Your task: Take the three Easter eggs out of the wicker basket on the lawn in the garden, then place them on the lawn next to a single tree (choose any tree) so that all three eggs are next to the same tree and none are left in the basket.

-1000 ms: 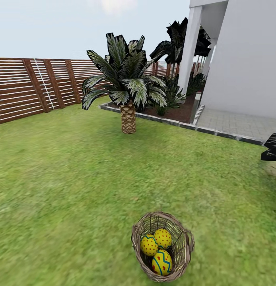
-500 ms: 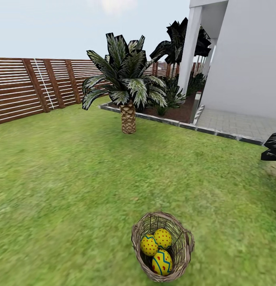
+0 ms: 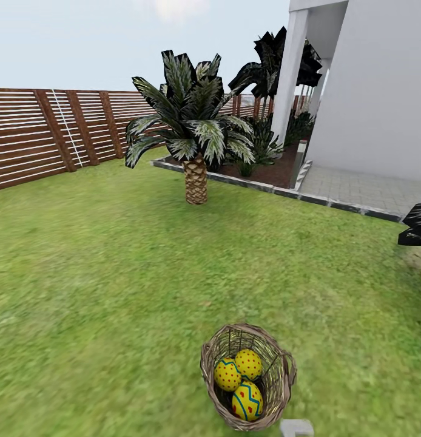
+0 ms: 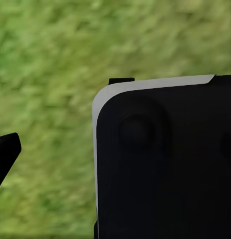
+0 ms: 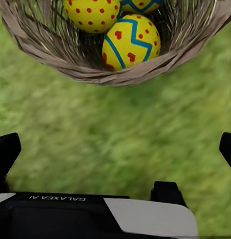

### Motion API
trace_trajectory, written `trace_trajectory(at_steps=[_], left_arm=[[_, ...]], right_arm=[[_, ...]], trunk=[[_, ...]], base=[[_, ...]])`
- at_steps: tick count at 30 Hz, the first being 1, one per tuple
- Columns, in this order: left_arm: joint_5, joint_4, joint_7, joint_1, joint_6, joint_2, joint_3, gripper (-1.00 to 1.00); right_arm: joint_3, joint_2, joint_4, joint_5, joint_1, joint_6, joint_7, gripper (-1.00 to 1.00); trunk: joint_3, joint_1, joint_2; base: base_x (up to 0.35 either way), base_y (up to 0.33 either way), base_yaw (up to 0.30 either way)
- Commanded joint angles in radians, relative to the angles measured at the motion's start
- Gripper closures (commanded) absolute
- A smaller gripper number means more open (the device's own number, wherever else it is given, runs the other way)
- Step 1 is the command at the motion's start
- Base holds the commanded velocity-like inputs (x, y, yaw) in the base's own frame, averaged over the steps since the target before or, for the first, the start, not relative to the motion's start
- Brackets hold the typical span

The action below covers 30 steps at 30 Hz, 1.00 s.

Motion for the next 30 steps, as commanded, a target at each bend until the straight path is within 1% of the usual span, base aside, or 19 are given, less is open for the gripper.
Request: trace_trajectory(at_steps=[1, 3, 7, 20, 30], left_arm=[[-0.001, 0.001, 0.001, 0.0, -0.003, 0.0, -0.001, -1.0], [-0.001, 0.001, 0.001, 0.0, -0.003, 0.0, -0.001, -1.0], [-0.001, 0.001, 0.001, 0.0, -0.003, 0.0, -0.001, -1.0], [-0.001, 0.001, 0.001, 0.0, -0.003, 0.0, -0.001, -1.0], [-0.001, 0.001, 0.001, 0.0, -0.003, 0.0, -0.001, -1.0]], right_arm=[[0.0, 0.0, -0.015, -0.008, 0.0, 0.022, 0.0, -1.0], [0.0, -0.001, -0.048, -0.021, 0.0, 0.058, 0.0, -1.0], [0.0, -0.001, -0.077, -0.03, 0.0, 0.086, 0.0, -1.0], [-0.002, -0.001, -0.093, -0.037, -0.001, 0.104, 0.0, -1.0], [-0.006, -0.003, -0.119, -0.037, -0.001, 0.15, 0.0, -1.0]], trunk=[[-0.001, 0.0, 0.0], [-0.001, 0.0, 0.0], [-0.001, 0.0, 0.0], [-0.001, 0.0, 0.0], [-0.001, 0.0, 0.0]], base=[[0.0, 0.0, 0.0], [0.0, 0.0, 0.0], [0.0, 0.0, 0.0], [0.0, 0.0, 0.0], [0.0, 0.0, 0.0]])
